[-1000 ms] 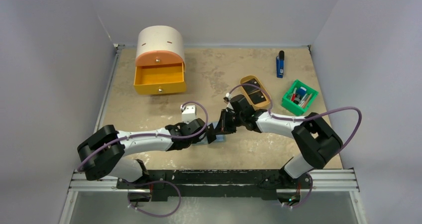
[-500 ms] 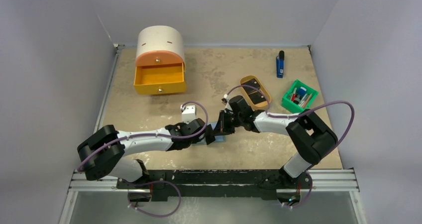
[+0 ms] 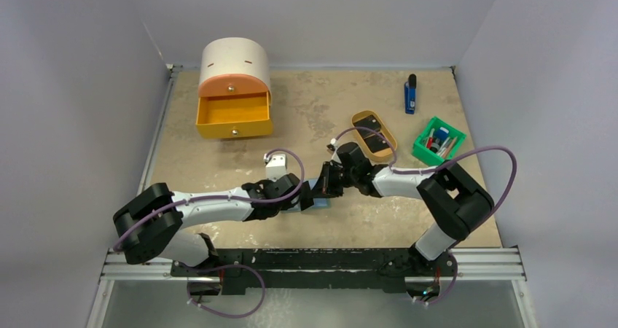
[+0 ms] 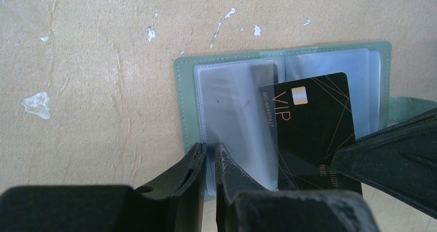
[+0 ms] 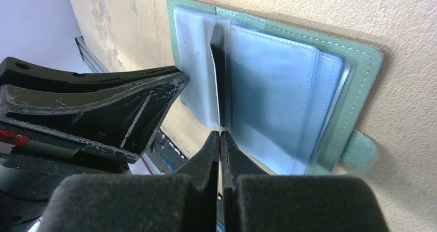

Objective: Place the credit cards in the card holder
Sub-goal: Insert the credit card into the card holder.

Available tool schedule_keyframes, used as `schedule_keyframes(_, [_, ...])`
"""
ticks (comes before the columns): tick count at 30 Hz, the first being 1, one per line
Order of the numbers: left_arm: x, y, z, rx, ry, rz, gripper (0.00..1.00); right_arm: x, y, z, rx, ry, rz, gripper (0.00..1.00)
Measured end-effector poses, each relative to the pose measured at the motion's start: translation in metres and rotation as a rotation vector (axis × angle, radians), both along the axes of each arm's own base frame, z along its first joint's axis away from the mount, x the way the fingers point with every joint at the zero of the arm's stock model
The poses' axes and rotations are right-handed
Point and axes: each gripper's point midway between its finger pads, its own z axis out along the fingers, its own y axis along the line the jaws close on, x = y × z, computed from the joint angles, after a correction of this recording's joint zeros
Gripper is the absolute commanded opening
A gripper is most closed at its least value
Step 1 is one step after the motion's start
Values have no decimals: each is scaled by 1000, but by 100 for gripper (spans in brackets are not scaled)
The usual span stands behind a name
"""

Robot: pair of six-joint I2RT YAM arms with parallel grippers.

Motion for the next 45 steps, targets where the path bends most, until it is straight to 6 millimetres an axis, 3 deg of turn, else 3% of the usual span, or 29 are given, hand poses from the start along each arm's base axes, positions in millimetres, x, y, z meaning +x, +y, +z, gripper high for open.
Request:
schedule_keyframes(32, [-1, 2, -1, -6, 1, 13, 11, 12, 0, -8, 10, 12, -109, 0])
schedule_keyframes(45, [0, 3, -1, 0, -4, 17, 11, 16, 9, -8, 57, 4, -100, 0])
